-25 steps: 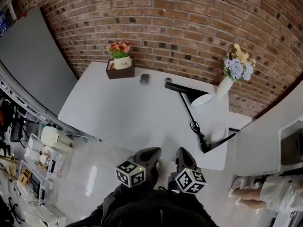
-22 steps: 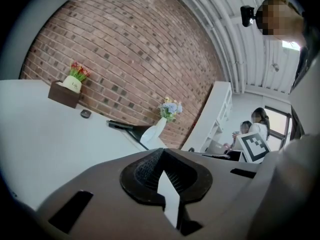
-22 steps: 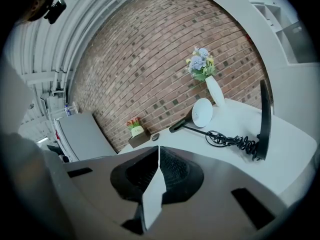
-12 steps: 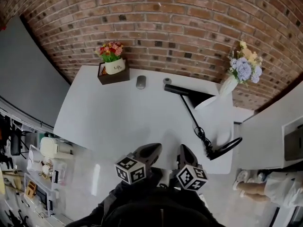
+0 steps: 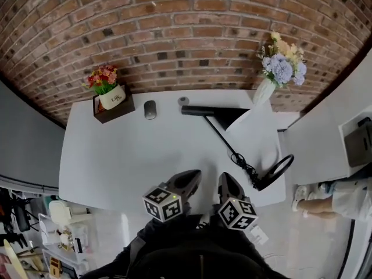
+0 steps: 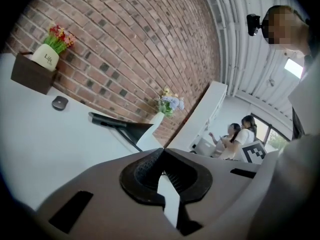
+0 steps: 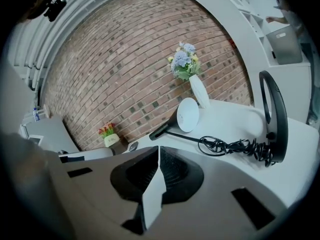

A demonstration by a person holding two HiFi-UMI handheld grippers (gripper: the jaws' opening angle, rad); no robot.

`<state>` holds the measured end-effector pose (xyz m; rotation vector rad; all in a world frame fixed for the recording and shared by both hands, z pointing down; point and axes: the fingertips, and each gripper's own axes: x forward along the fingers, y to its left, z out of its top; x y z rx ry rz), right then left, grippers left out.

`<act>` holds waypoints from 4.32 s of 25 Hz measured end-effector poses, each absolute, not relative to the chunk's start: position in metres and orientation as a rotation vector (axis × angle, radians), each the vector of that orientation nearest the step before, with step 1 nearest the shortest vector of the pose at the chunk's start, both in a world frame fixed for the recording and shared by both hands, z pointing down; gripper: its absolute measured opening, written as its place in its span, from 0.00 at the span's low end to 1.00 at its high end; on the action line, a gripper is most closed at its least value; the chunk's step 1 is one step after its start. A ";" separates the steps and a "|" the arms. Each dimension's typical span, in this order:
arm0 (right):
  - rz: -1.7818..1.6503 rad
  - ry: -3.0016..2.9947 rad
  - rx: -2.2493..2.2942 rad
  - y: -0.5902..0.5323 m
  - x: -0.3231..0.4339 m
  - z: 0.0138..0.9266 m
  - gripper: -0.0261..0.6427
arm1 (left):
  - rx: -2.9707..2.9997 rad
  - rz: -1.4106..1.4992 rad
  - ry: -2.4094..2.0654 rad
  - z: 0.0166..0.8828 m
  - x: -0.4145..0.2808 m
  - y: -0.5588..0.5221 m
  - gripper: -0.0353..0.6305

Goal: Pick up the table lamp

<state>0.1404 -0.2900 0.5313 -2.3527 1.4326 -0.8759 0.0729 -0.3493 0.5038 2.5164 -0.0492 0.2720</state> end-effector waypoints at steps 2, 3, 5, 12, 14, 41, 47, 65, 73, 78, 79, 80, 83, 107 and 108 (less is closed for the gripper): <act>-0.870 1.388 -2.380 -0.287 0.146 0.534 0.06 | 2.511 0.296 -0.002 0.509 0.080 -0.349 0.06; -0.869 1.366 -2.390 -0.285 0.148 0.535 0.06 | 2.507 0.308 0.018 0.512 0.083 -0.349 0.06; -0.869 1.322 -2.413 -0.278 0.152 0.537 0.06 | 2.497 0.328 0.054 0.517 0.088 -0.347 0.06; -0.869 1.093 -2.499 -0.232 0.167 0.546 0.06 | 2.463 0.411 0.193 0.533 0.110 -0.324 0.06; -0.868 1.019 -2.520 -0.217 0.172 0.548 0.06 | 2.456 0.428 0.229 0.535 0.119 -0.319 0.06; -0.621 0.828 -2.750 -0.145 0.311 0.487 0.25 | 2.166 0.411 -0.020 0.554 0.218 -0.420 0.21; -0.715 0.788 -2.745 -0.134 0.335 0.506 0.27 | 2.013 0.411 -0.085 0.586 0.237 -0.430 0.26; -0.913 0.787 -2.691 -0.142 0.372 0.542 0.27 | 1.840 0.390 -0.226 0.634 0.261 -0.457 0.26; -0.968 0.795 -2.692 -0.147 0.375 0.552 0.27 | 1.818 0.368 -0.208 0.641 0.268 -0.462 0.22; -0.993 0.775 -2.691 -0.150 0.377 0.554 0.27 | 1.810 0.351 -0.180 0.639 0.275 -0.464 0.18; -0.998 0.774 -2.691 -0.151 0.378 0.554 0.27 | 1.805 0.348 -0.177 0.639 0.276 -0.464 0.18; -1.003 0.777 -2.691 -0.152 0.377 0.555 0.26 | 1.800 0.346 -0.174 0.638 0.276 -0.464 0.17; -1.000 0.787 -2.674 -0.157 0.375 0.555 0.18 | 1.775 0.332 -0.168 0.639 0.275 -0.463 0.16; -0.928 0.816 -2.683 -0.160 0.378 0.542 0.08 | 1.754 0.245 -0.165 0.618 0.270 -0.467 0.13; -0.922 0.816 -2.675 -0.161 0.377 0.541 0.08 | 1.759 0.239 -0.164 0.615 0.270 -0.468 0.13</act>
